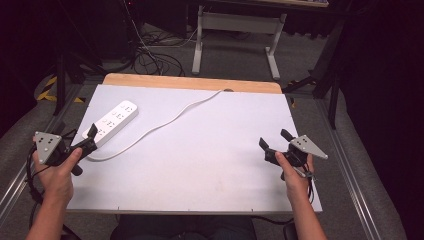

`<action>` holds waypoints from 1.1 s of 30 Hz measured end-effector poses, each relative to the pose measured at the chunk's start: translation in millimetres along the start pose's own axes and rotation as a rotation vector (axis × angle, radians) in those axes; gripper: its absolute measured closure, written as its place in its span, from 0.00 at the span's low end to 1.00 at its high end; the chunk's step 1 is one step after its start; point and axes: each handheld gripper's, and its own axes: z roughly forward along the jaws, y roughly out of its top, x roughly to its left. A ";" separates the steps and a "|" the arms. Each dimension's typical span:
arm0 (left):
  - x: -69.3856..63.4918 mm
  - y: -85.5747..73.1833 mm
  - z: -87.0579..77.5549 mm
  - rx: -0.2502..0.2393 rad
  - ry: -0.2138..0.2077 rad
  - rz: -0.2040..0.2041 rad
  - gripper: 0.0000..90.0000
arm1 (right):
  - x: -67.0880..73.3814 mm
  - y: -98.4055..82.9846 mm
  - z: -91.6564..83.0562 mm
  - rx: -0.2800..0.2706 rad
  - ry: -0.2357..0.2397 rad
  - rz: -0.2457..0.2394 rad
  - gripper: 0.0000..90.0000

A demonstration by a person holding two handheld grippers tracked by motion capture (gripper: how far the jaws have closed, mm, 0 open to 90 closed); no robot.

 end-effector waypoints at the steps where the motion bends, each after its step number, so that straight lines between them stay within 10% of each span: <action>1: 0.0 0.0 0.0 0.000 0.000 0.000 0.07 | 0.0 0.0 0.0 0.000 0.000 0.000 0.10; 11: 1.1 0.6 0.8 -0.001 0.008 -0.003 0.09 | -2.6 -0.7 -0.9 0.002 -0.007 0.003 0.10; 33: 5.9 6.2 0.7 -0.010 0.003 -0.018 0.75 | -2.8 0.0 -2.9 -0.006 -0.012 0.014 0.10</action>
